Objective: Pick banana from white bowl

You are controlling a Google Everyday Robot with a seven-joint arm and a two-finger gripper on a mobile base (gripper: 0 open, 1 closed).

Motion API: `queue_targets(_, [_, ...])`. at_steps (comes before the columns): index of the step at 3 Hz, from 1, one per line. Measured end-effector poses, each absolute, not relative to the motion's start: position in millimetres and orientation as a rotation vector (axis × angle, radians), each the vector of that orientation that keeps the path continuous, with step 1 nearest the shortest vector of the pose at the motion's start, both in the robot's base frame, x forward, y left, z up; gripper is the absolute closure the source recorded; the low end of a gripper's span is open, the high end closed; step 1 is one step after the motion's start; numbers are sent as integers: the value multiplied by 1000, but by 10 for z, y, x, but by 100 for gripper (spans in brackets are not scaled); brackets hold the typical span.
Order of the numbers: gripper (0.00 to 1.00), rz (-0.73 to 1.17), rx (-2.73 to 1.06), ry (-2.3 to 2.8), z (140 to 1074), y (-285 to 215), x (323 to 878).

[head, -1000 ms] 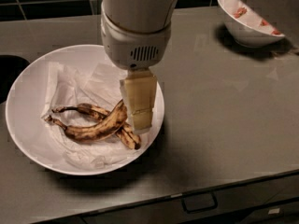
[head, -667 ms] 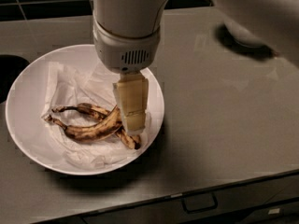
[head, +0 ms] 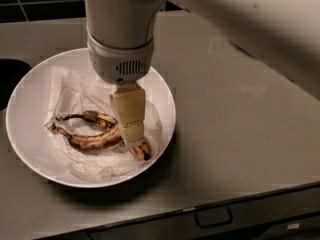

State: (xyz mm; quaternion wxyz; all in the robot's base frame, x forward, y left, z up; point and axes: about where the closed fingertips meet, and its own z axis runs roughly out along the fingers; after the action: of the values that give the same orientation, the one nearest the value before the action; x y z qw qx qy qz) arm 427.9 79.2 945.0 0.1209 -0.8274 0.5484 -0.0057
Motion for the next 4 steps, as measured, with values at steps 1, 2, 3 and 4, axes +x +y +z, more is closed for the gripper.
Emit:
queue_targets(1, [8,-6,-2444,1604,9347,847,4295])
queue_targets(2, [15,-9,-2474,1625,9230,870,4307])
queue_targets(3, [18,-19,-2490,1642,9161,879,4315])
queue_targets(4, [20,-37,-2502,1662,9116,868,4314])
